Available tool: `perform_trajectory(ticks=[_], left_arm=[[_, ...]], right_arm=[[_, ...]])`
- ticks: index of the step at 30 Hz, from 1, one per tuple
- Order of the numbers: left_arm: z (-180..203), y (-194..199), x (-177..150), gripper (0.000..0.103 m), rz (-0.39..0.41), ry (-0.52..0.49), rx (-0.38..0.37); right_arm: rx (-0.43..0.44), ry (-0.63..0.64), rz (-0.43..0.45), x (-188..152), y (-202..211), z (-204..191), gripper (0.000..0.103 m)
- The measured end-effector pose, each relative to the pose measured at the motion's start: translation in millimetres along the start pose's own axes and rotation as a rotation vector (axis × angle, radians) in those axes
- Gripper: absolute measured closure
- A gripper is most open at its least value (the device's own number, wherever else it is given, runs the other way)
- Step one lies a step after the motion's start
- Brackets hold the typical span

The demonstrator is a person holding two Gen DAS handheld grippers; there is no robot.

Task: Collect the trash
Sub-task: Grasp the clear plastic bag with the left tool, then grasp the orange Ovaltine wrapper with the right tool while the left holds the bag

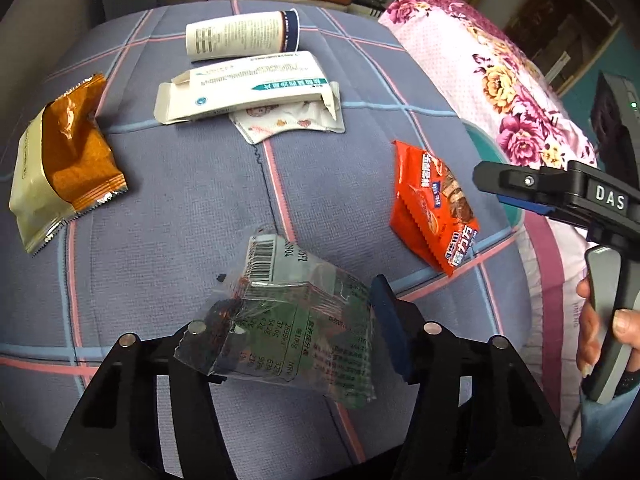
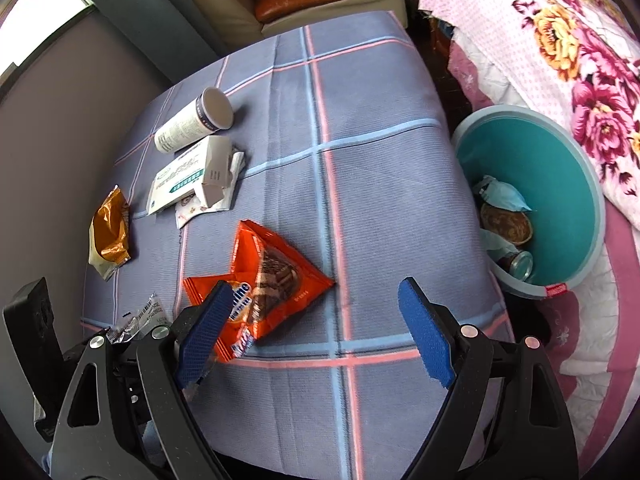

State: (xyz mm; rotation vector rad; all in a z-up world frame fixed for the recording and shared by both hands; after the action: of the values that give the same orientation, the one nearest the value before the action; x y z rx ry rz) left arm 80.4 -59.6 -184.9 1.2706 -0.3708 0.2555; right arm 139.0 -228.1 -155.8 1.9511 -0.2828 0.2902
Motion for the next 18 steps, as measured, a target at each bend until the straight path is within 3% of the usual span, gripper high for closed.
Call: perform_trajectory(ticks=[9,15,17,18], left_arm=[[-36,6,16,0.045,0.022,0.092,0.021],[-34,5,20,0.045,0.030,0.088,0.018],[-30,5,22,0.045,0.033,0.076,0.019],[-28,5,23,0.045,0.034,0.071,0.017]], right_arm=[[0.009,-0.007,-0.075,0,-36,-15,0.022],[-0.008,0.041,-0.049,-3,-42,-21,0.025],[0.006,0.046,-0.056,-5,-43,-23,0.055],[0.012,0.044,-0.053,-5,-42,-24,0.062]])
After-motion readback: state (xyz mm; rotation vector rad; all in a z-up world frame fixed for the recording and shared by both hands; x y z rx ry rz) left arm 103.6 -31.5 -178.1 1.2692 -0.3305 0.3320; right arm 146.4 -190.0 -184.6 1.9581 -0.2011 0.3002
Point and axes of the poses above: each gripper's, at about its wrist camera, not at the fingertips, and y roughly against the way its jaws point, z to its right, x to its top, the point moved 9 cm from there along -y, roughly the way its jaws point, and after that the axes turned 3 degrees about -y, right-handed, at the moved point
